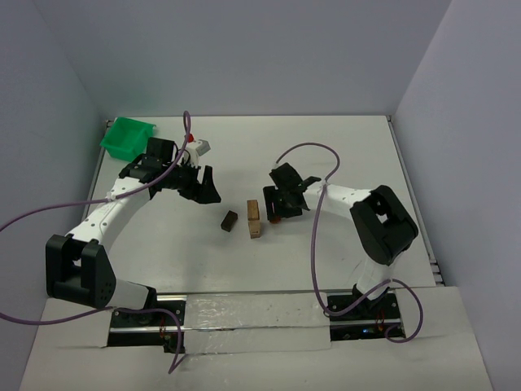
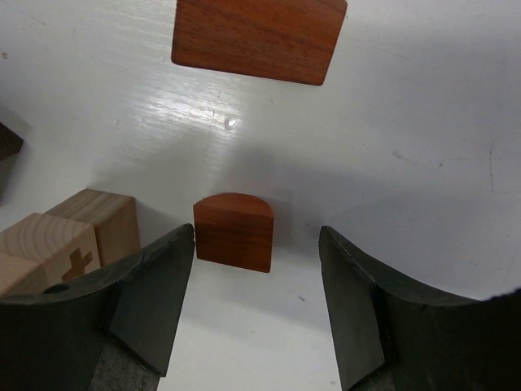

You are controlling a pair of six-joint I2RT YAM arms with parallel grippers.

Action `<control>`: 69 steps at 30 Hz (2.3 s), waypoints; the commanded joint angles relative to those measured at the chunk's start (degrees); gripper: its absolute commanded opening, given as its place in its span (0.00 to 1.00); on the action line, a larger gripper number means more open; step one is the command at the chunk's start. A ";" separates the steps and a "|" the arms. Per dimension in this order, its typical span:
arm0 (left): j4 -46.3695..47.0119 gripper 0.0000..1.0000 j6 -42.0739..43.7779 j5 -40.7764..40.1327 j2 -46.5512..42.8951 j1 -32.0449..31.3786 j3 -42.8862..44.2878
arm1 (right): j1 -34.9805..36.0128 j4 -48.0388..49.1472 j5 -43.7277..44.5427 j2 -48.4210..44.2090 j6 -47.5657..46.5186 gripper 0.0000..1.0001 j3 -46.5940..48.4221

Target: Build the wood block tower

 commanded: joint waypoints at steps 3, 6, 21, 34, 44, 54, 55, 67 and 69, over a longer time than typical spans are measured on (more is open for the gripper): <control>2.31 0.83 -0.44 0.11 0.36 0.37 0.43 | 0.54 -1.58 2.90 1.74 1.46 0.66 3.11; 2.17 0.83 -0.26 -0.05 0.08 0.37 0.25 | 0.39 -1.62 2.45 1.63 1.56 0.63 3.04; 3.47 0.82 -1.14 1.83 -1.32 2.43 -0.46 | -7.21 -1.65 -8.82 -7.96 -0.78 0.22 -0.52; 27.39 0.77 -12.88 26.11 -22.63 15.66 -9.27 | -23.44 3.07 -53.17 -24.50 -0.21 0.00 2.87; 29.34 0.71 -12.61 19.38 -30.57 3.44 -7.50 | -23.22 61.16 -68.37 -31.85 50.40 0.00 -8.32; 36.33 0.67 -16.59 6.88 -24.55 -12.26 -3.99 | -21.65 80.21 -66.39 -30.54 72.81 0.00 -11.25; 36.16 0.66 -15.88 5.16 -23.29 -13.60 -2.65 | -21.57 80.40 -65.87 -30.32 74.04 0.00 -11.50; 34.04 0.67 -5.03 -1.89 -14.25 -25.97 7.94 | -20.81 83.13 -62.70 -27.93 80.86 0.00 -14.38; 32.38 0.67 -4.05 -2.02 -13.42 -26.90 8.84 | -20.52 83.39 -62.63 -27.79 81.17 0.00 -14.26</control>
